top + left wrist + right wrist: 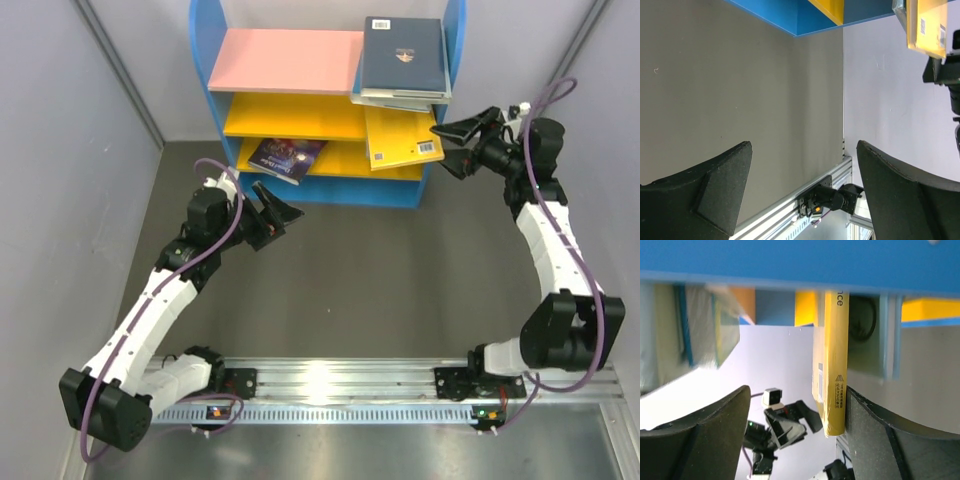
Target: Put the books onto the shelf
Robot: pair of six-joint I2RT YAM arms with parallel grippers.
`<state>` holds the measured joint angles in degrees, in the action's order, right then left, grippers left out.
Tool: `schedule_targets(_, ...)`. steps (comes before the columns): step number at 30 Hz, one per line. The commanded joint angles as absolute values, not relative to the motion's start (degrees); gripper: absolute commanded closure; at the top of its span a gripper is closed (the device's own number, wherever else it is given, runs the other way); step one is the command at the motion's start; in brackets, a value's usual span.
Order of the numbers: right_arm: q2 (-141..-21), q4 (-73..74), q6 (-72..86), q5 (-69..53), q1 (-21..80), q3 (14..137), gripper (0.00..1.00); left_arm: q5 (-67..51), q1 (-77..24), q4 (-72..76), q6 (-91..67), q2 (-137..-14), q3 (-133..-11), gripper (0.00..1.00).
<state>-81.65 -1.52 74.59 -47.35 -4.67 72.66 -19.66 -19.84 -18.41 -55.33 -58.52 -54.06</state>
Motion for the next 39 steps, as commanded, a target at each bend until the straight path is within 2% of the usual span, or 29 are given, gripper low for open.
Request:
schedule_targets(1,-75.0,-0.5,73.0,-49.7,-5.6,71.0,0.28,-20.4,-19.4,-17.1,-54.6,-57.8,-53.6,0.1)
schedule_targets(9,-70.9,2.5,70.6,-48.9,-5.6,65.3,0.28,-21.1,-19.3,-17.1,-54.4,-58.2,-54.1,0.11)
schedule_targets(12,-71.5,2.5,70.1,-48.6,-5.6,65.0,0.59,-21.0,-19.3,-17.2,-54.4,-58.0,-53.8,0.11)
schedule_targets(13,-72.1,2.5,70.0,-48.6,-5.6,65.1,0.77,-21.0,-19.3,-17.3,-54.5,-58.0,-53.7,0.11)
schedule_targets(14,-72.3,2.5,70.0,-48.5,-5.6,65.5,0.86,-21.0,-19.3,-17.3,-54.6,-58.0,-53.6,0.11)
schedule_targets(15,-72.5,2.5,69.9,-48.4,-5.6,65.9,1.0,-20.8,-19.3,-17.4,-54.6,-57.8,-53.6,0.11)
schedule_targets(32,-80.7,2.4,72.6,-33.9,-3.2,76.4,1.0,-20.9,-19.2,-18.0,-53.7,-59.2,-54.9,0.12)
schedule_targets(37,-84.1,4.4,72.7,-33.4,-2.9,79.1,0.99,-21.2,-19.0,-18.1,-53.6,-59.3,-55.2,0.12)
schedule_targets(38,-84.0,6.0,72.2,-33.7,-3.0,79.5,0.88,-21.1,-18.9,-18.5,-53.5,-59.2,-55.5,0.12)
schedule_targets(39,-84.0,7.1,71.6,-33.9,-3.2,80.2,0.51,-21.0,-18.9,-19.0,-53.2,-59.2,-55.6,0.12)
